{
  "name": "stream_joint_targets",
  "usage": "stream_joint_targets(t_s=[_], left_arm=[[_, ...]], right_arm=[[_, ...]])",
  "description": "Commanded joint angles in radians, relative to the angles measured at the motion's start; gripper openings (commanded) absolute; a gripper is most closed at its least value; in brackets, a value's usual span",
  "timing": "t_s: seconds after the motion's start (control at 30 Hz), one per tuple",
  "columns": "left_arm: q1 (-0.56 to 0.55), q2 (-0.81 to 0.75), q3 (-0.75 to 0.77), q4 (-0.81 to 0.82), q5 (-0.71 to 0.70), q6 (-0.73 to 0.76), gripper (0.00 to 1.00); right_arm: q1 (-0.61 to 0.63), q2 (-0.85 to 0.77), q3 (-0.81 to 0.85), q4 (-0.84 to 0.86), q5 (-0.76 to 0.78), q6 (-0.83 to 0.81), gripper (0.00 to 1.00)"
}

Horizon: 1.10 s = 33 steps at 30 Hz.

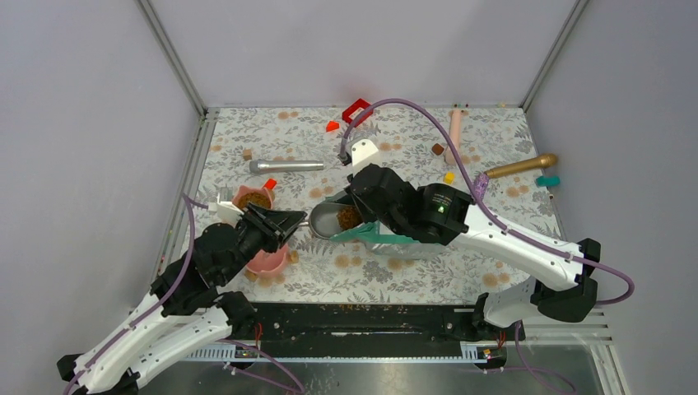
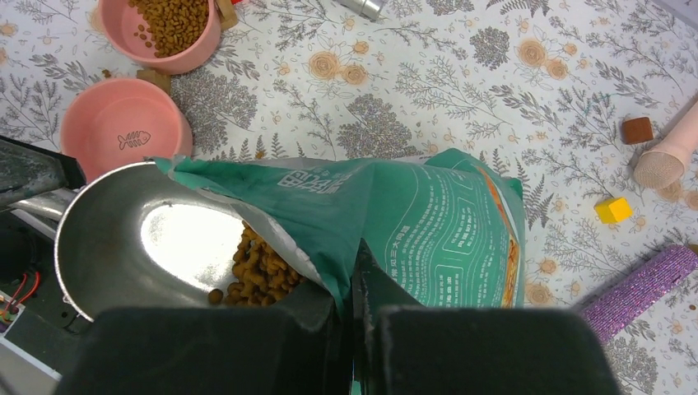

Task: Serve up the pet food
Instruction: Collect the pet food from the pet food bag.

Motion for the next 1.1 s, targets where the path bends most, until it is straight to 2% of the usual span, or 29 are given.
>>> stream_joint_targets(t_s=[0.0,0.1,0.23,0.37,0.57,0.83,1.07], left_arm=[[0.006,0.036,0.015,0.222,-0.066,-0.104,0.0],[0.005,0.147,0.002,0.375,-0.006,-0.106,0.0],[-0.007,0.307,0.076,0.46,0.063,-0.094,0.0],[-0.03,0.37,0.111,0.497,0.037,-0.096,0.0],[-0.034,0.313,0.067,0.499,0.01,-0.122,0.0],[-0.034,0.133,-0.014,0.371,-0.08,-0.193,0.0],[-0.034,0.098,-0.02,0.302,-0.086,-0.222,0.0]], right_arm=[[-0.019,-0.1,0.015,0.082,0.085,-0.001,0.0],[-0.02,-0.088,0.0,0.078,0.048,0.019,0.0],[-0.02,-0.067,0.001,0.075,0.007,0.029,0.0],[-0.02,-0.056,0.022,0.043,0.06,0.022,0.0],[-0.045,-0.092,0.008,0.026,0.115,0.02,0.0],[-0.056,-0.154,-0.023,0.026,0.125,0.01,0.0],[-0.056,-0.164,-0.033,0.024,0.093,0.018,0.0]])
